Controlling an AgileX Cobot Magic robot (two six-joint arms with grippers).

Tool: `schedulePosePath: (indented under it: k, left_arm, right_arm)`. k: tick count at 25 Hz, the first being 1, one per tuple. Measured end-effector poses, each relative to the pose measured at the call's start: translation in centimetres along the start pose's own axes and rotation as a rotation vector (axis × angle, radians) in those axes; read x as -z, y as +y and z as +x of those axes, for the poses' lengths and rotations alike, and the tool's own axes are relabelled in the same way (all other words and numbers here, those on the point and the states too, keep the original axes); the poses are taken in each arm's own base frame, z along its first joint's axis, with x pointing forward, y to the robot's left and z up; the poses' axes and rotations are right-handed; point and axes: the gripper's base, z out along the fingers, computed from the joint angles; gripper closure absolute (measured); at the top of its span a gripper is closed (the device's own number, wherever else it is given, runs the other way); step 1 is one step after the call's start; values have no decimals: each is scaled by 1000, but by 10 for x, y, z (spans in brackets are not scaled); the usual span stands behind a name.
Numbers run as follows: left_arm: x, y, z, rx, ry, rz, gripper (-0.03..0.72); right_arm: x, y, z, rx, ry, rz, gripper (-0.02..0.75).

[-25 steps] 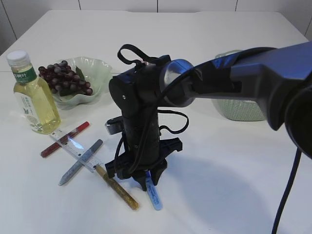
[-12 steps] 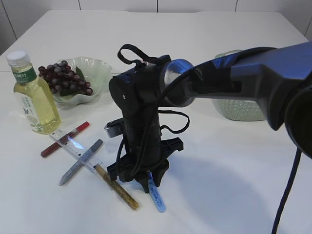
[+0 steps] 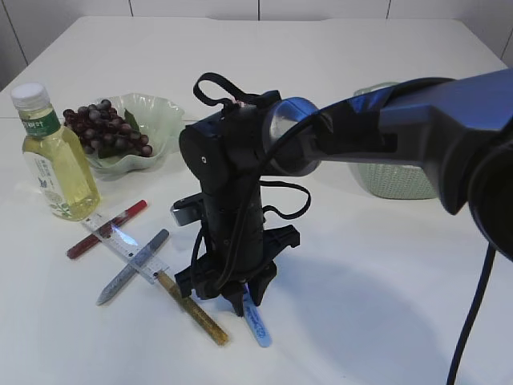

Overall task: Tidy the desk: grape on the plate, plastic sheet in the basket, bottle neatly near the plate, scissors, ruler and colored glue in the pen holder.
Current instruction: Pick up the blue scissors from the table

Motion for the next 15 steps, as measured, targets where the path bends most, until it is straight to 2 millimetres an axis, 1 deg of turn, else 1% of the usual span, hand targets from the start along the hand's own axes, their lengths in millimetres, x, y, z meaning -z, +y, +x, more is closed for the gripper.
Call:
schedulePosePath:
  k: [15]
  left_arm:
    - [0,0,0,1,1,4,446]
  right_arm:
    - [0,1,-3,4,-33,-9,522]
